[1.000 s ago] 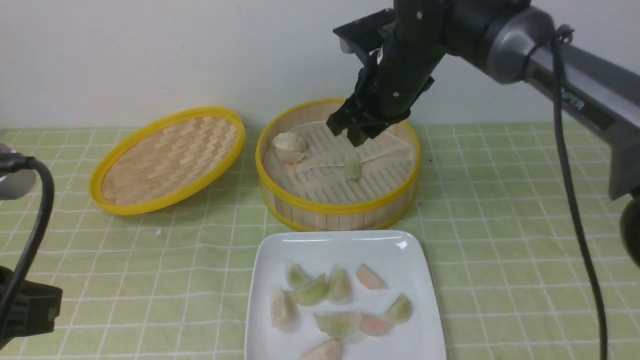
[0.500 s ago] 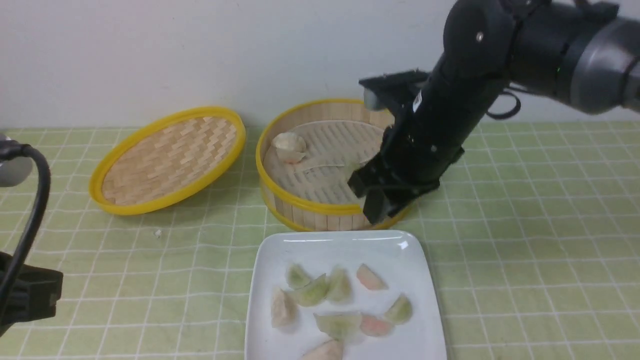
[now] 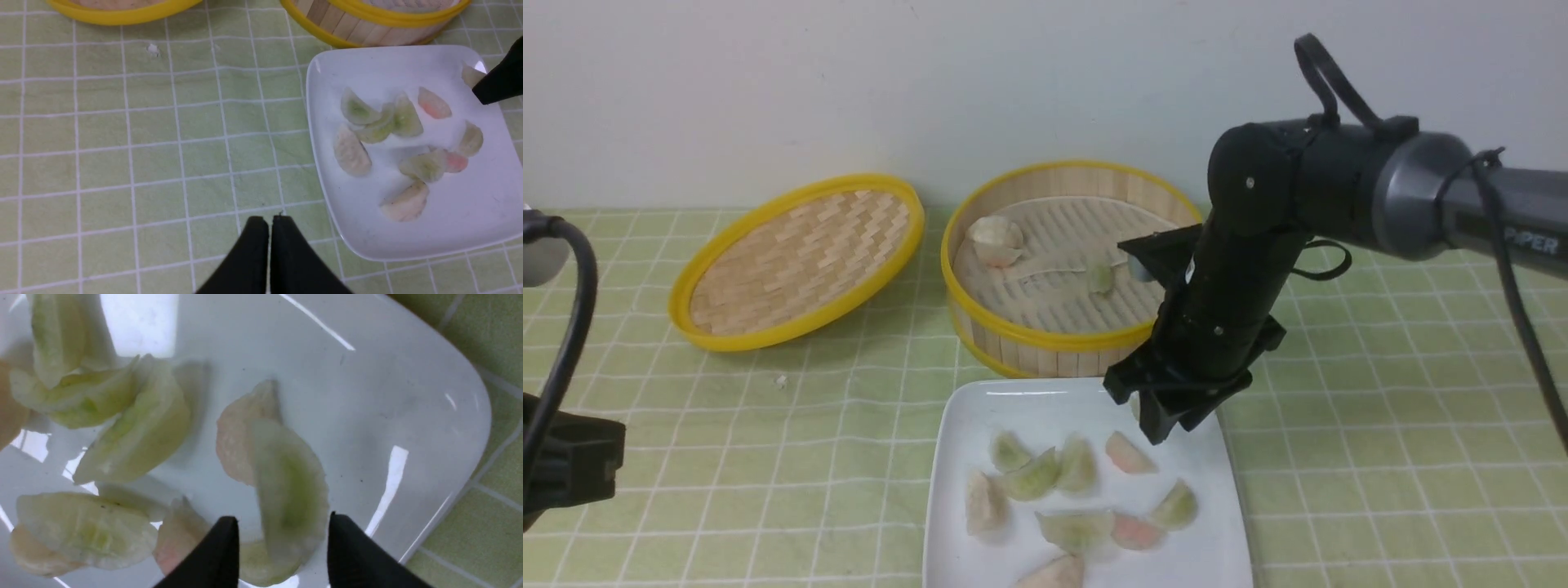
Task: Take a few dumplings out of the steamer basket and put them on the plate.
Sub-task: Use the right arm to put the dumpling into the plate, then use the right arm to grab a dumpling from inside the steamer
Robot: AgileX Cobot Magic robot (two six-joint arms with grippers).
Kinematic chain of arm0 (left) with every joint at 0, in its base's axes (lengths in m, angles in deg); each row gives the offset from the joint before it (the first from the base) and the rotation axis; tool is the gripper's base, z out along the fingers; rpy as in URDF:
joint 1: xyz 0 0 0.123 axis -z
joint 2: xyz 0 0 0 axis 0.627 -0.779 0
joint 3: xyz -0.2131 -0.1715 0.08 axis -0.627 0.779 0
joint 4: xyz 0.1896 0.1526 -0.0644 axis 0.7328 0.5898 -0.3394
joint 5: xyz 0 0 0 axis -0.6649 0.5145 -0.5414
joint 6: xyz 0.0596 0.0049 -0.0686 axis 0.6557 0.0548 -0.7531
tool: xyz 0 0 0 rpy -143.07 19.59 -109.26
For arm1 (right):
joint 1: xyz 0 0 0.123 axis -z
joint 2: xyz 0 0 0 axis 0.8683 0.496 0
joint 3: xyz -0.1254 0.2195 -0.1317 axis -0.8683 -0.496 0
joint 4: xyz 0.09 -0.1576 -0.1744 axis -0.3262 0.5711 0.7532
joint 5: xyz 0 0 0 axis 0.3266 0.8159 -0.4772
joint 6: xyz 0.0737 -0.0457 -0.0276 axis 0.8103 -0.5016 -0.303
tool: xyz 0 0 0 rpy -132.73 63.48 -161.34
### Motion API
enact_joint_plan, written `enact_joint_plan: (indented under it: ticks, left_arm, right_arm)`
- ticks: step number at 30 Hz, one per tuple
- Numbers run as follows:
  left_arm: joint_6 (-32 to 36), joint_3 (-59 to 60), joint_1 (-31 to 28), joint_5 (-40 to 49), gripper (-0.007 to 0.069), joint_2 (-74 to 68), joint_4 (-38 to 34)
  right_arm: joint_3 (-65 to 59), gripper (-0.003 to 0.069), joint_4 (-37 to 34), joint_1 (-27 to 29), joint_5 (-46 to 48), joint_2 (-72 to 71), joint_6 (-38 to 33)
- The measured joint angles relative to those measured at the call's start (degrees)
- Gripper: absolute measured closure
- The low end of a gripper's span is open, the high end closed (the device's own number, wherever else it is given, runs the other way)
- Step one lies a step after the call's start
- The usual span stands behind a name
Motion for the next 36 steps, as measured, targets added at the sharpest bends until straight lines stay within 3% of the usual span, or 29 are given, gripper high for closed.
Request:
enact_joint_plan:
  ticks: [7, 12, 23, 31, 34, 36]
  left_arm:
    - [0.5, 0.0, 0.0, -0.1, 0.063, 0.0, 0.0]
    - [0.5, 0.0, 0.0, -0.1, 0.063, 0.0, 0.0]
    - [0.5, 0.0, 0.0, 2.0, 0.063, 0.0, 0.0]
    - [0.5, 0.0, 0.0, 6.9, 0.063, 0.0, 0.1]
    - [0.5, 0.0, 0.0, 7.2, 0.063, 0.0, 0.1]
    - [0.5, 0.0, 0.0, 7.2, 0.063, 0.0, 0.1]
  right_arm:
    - [4.7, 0.0131, 0.4, 0.0, 2.3, 0.2, 0.1]
    - [15.6, 0.0081, 1.6, 0.0, 0.8, 0.4, 1.5]
    - [41.8, 0.0076, 10.1, 0.0, -0.7, 18.9, 5.6]
    - [51.0, 0.008, 15.6, 0.0, -2.3, 30.7, 9.7]
    - [51.4, 0.012, 15.5, 0.0, -2.1, 32.0, 10.4]
    - [51.4, 0.0194, 15.4, 0.0, -2.0, 32.2, 10.6]
